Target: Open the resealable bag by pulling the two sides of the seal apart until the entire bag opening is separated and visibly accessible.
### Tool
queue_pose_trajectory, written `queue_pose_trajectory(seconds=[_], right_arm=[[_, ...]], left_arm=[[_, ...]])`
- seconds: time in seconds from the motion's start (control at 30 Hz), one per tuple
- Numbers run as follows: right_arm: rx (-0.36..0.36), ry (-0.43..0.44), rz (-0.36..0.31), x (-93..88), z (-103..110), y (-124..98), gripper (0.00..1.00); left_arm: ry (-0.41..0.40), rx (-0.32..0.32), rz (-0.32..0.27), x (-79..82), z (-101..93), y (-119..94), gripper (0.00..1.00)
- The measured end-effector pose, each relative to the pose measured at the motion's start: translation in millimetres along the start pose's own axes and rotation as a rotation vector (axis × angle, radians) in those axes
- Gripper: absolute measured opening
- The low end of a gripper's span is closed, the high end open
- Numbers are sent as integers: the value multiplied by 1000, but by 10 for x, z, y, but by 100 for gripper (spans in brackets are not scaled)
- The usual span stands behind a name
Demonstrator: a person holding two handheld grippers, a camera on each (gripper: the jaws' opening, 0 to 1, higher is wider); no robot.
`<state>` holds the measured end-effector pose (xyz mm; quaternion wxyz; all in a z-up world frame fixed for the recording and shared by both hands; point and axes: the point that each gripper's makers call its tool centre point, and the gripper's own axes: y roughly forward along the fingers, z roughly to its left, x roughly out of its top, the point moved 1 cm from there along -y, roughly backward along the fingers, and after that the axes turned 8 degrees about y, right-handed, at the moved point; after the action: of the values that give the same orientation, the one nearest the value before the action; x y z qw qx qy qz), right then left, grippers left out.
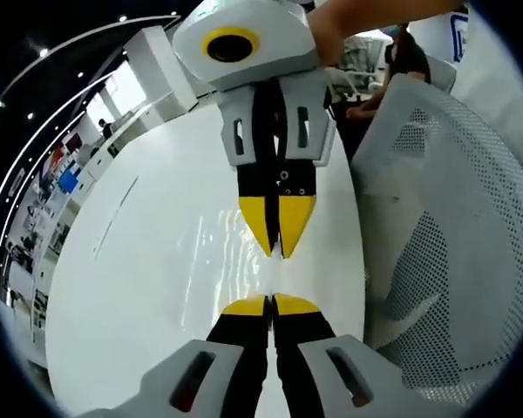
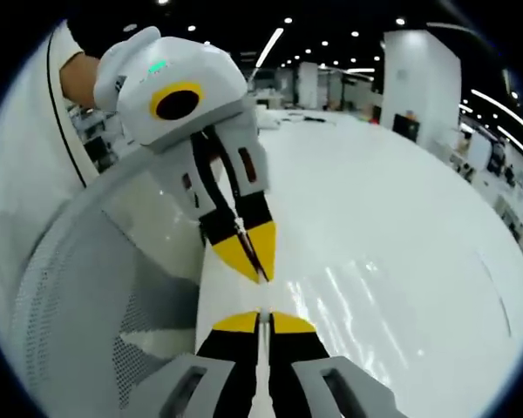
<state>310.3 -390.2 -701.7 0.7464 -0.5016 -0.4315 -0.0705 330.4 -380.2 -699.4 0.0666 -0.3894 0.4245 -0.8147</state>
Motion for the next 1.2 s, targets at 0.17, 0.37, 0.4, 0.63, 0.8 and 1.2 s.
queue_pose_trajectory(seconds=[0.17,0.37,0.4,0.63,0.8,1.2], right_arm=[[-6,31,-10,-40,-3,-17,0],[4,31,1,-52,54,28,0],[3,32,-2,-46,51,29,0],[5,21,-11,-26,81,66,0],[-5,-22,-24,-31,69,68,3],[-18,40,-65,36,49,127,0]], left_arm=[[-10,0,1,-35,-14,-13,0],[-2,5,11,-73,-55,3,0],[-13,3,13,-76,-60,4,0],[-34,-3,23,-83,-103,47,0],[-30,-5,27,-80,-106,49,0],[-22,-3,28,-42,-87,56,0]])
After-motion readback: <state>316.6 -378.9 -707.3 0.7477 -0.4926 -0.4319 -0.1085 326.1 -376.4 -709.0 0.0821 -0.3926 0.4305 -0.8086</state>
